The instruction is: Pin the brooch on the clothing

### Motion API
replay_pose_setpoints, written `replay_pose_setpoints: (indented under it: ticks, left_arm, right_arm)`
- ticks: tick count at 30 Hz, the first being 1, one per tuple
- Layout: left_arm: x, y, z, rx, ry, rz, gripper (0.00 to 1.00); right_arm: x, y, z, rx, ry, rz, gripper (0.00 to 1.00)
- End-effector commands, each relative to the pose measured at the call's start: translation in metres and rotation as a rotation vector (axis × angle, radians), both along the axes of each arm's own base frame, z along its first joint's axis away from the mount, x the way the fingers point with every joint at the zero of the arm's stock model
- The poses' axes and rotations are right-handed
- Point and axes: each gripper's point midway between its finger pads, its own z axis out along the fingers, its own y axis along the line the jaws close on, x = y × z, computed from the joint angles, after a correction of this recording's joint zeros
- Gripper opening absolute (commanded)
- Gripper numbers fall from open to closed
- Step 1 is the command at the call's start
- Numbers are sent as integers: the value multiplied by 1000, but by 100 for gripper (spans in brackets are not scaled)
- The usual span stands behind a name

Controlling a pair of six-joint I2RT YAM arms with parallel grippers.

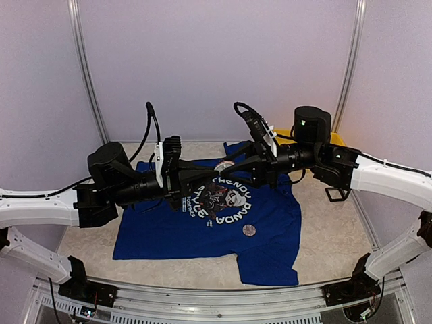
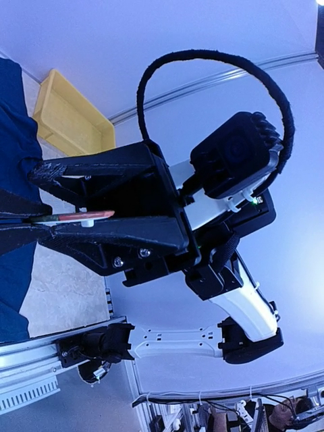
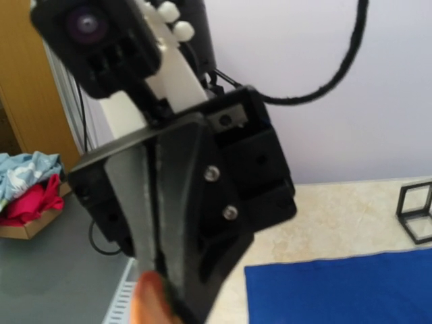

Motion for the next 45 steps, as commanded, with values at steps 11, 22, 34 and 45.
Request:
replay_pose_setpoints:
  ticks: [11, 22, 34, 45]
  left_arm:
    - [1, 3, 3, 19, 4, 31, 0]
    - [-1, 2, 4, 17, 20, 22, 0]
    - [0, -2, -1, 39, 31, 13, 0]
    - [3, -6, -7, 63, 49, 16, 0]
  right_arm:
    - [-8, -36, 15, 16, -212, -118, 43]
    - [-4, -23, 18, 35, -188, -90, 33]
    - [-1, -16, 10, 10, -151, -78, 13]
    - [-2, -14, 6, -1, -130, -64, 0]
